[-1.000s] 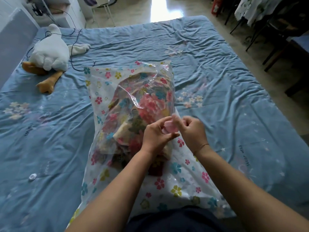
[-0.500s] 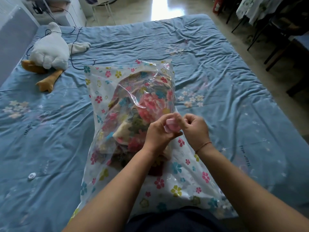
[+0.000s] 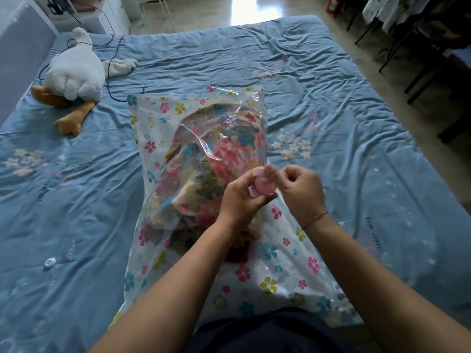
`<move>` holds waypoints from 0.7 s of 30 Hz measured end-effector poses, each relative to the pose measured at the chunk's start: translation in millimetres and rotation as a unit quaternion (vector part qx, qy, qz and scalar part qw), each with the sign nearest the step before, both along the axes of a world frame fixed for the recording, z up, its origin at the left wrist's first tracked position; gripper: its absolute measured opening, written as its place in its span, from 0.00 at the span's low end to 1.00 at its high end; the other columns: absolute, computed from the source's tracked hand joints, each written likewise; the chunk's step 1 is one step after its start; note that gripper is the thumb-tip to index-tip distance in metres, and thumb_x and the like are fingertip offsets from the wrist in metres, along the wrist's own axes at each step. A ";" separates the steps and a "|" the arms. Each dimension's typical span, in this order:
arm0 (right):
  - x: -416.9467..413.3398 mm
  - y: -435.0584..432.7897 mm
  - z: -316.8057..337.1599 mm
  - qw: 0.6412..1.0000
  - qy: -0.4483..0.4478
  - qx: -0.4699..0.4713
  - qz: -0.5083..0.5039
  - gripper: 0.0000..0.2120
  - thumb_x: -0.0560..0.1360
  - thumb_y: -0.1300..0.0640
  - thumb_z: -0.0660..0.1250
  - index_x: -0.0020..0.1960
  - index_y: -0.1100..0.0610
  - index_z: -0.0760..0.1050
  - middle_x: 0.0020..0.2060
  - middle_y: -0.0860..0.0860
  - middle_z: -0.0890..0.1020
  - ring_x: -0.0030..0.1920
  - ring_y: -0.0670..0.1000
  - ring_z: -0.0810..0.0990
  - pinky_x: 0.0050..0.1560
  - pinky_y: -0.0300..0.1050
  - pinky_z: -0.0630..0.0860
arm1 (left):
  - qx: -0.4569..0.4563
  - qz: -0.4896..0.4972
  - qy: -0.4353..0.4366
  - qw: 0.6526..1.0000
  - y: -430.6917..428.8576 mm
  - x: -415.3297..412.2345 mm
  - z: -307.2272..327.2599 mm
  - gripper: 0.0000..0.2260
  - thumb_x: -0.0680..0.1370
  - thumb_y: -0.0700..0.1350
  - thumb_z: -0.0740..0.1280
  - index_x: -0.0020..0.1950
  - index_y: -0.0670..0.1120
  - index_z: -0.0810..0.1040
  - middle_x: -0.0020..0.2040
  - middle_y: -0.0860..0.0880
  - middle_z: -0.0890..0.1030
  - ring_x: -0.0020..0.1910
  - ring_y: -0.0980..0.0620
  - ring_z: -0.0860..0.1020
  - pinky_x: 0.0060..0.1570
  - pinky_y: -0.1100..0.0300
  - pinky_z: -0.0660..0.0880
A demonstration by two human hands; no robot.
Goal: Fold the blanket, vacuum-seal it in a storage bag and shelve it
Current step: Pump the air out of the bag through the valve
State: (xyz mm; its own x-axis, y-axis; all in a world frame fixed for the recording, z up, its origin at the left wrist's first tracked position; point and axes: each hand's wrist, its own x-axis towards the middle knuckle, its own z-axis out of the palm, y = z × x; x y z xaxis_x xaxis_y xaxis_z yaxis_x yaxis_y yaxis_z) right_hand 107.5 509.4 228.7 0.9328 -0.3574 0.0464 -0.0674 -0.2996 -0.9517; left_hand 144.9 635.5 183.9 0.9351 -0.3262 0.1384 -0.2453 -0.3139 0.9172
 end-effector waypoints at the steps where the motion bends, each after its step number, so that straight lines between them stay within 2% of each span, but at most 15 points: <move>1: 0.1 1.0 12.9 0.999 -0.045 0.020 -0.007 0.29 0.72 0.40 0.70 0.28 0.63 0.66 0.23 0.51 0.75 0.24 0.49 0.71 0.29 0.45 0.70 | 0.000 0.003 0.000 1.000 0.3 1.2 0.5 0.22 0.68 0.44 0.78 0.61 0.44 0.79 0.53 0.51 0.84 0.51 0.56 0.81 0.54 0.65 0.76; 2: 0.2 3.1 30.0 0.993 -0.105 0.041 -0.020 0.31 0.74 0.42 0.69 0.30 0.68 0.67 0.28 0.62 0.79 0.27 0.60 0.74 0.31 0.52 0.73 | -0.001 0.007 -0.002 1.000 0.4 2.3 1.1 0.23 0.68 0.44 0.78 0.61 0.44 0.79 0.54 0.51 0.83 0.52 0.56 0.81 0.55 0.65 0.75; 3: 0.0 4.7 47.0 0.984 -0.164 0.061 -0.032 0.31 0.76 0.45 0.68 0.32 0.72 0.66 0.31 0.71 0.78 0.28 0.65 0.74 0.33 0.58 0.72 | -0.002 0.010 -0.004 1.000 0.5 3.2 1.5 0.24 0.68 0.44 0.79 0.62 0.44 0.78 0.55 0.51 0.83 0.54 0.56 0.81 0.57 0.66 0.75; 4: 1.1 5.3 60.1 0.975 -0.206 0.072 -0.043 0.31 0.77 0.48 0.67 0.32 0.74 0.64 0.32 0.75 0.76 0.27 0.66 0.73 0.32 0.59 0.70 | -0.004 0.011 -0.002 1.000 0.1 3.4 2.2 0.25 0.67 0.43 0.79 0.63 0.44 0.78 0.56 0.51 0.83 0.54 0.56 0.80 0.58 0.67 0.74; 6: 4.6 5.2 61.5 0.972 -0.226 0.026 -0.065 0.30 0.77 0.49 0.65 0.31 0.72 0.62 0.29 0.74 0.74 0.26 0.64 0.70 0.28 0.56 0.68 | -0.009 0.014 0.004 1.000 -0.8 2.5 3.4 0.25 0.67 0.42 0.79 0.63 0.44 0.78 0.56 0.53 0.82 0.55 0.56 0.80 0.58 0.68 0.74; 7: 4.5 4.9 50.9 0.977 -0.203 -0.011 -0.063 0.30 0.77 0.46 0.64 0.31 0.71 0.63 0.28 0.71 0.75 0.26 0.63 0.71 0.29 0.53 0.68 | -0.009 0.016 0.004 1.000 -1.2 1.6 4.3 0.26 0.67 0.42 0.79 0.63 0.44 0.78 0.56 0.53 0.82 0.54 0.57 0.80 0.57 0.68 0.74; 9: 5.1 1.4 16.8 0.993 -0.095 -0.061 -0.036 0.32 0.76 0.39 0.63 0.30 0.67 0.68 0.26 0.63 0.76 0.27 0.59 0.70 0.32 0.54 0.71 | -0.014 0.013 0.001 1.000 -1.6 0.5 3.8 0.24 0.67 0.42 0.79 0.62 0.46 0.79 0.55 0.53 0.82 0.54 0.57 0.81 0.57 0.65 0.76; 10: 4.5 1.2 4.1 0.996 -0.042 -0.071 -0.023 0.31 0.74 0.37 0.64 0.29 0.63 0.68 0.24 0.58 0.73 0.27 0.54 0.68 0.32 0.53 0.71 | -0.019 0.009 0.003 1.000 -1.4 -0.6 4.2 0.24 0.67 0.42 0.79 0.61 0.48 0.79 0.55 0.54 0.83 0.53 0.58 0.81 0.56 0.64 0.76; 12: 3.7 0.8 -3.6 0.997 -0.005 -0.070 -0.024 0.29 0.73 0.38 0.66 0.28 0.60 0.67 0.23 0.51 0.66 0.27 0.48 0.64 0.32 0.49 0.67 | -0.028 0.003 0.011 1.000 -1.1 -2.0 6.9 0.22 0.67 0.41 0.79 0.60 0.50 0.79 0.54 0.55 0.83 0.53 0.59 0.81 0.55 0.65 0.76; 14: 1.8 2.9 21.0 0.996 -0.070 -0.034 -0.041 0.31 0.74 0.41 0.67 0.30 0.68 0.68 0.23 0.53 0.72 0.27 0.45 0.66 0.31 0.47 0.67 | -0.026 0.008 0.006 1.000 -1.6 1.2 7.0 0.22 0.67 0.42 0.79 0.60 0.46 0.80 0.54 0.54 0.83 0.53 0.57 0.81 0.56 0.64 0.76; 16: -1.6 5.9 61.0 0.981 -0.183 0.024 -0.059 0.30 0.77 0.50 0.66 0.32 0.76 0.68 0.26 0.65 0.78 0.25 0.46 0.69 0.30 0.47 0.66 | -0.021 0.016 0.002 1.000 -2.0 4.0 7.4 0.25 0.66 0.42 0.79 0.62 0.44 0.79 0.55 0.54 0.82 0.54 0.57 0.80 0.57 0.66 0.75; 18: 0.0 5.6 80.9 0.965 -0.248 0.043 -0.068 0.27 0.78 0.54 0.63 0.32 0.77 0.67 0.26 0.71 0.75 0.25 0.58 0.64 0.30 0.50 0.64 | -0.021 0.014 0.005 1.000 -2.2 5.5 4.9 0.26 0.66 0.43 0.80 0.62 0.45 0.79 0.55 0.53 0.82 0.54 0.56 0.81 0.58 0.64 0.75; 19: 2.4 4.6 75.8 0.967 -0.244 0.026 -0.074 0.28 0.78 0.52 0.62 0.31 0.76 0.66 0.26 0.71 0.74 0.25 0.59 0.64 0.31 0.52 0.65 | -0.020 0.015 0.007 1.000 -2.2 5.3 3.7 0.26 0.66 0.43 0.80 0.62 0.45 0.79 0.55 0.53 0.83 0.54 0.56 0.81 0.57 0.64 0.75; 21: 3.0 3.5 43.0 0.986 -0.155 -0.019 -0.058 0.33 0.77 0.42 0.61 0.33 0.74 0.70 0.27 0.68 0.76 0.27 0.61 0.70 0.33 0.55 0.71 | -0.017 0.014 0.004 1.000 -2.7 2.5 4.8 0.25 0.66 0.43 0.80 0.61 0.45 0.79 0.54 0.53 0.83 0.53 0.58 0.81 0.56 0.66 0.76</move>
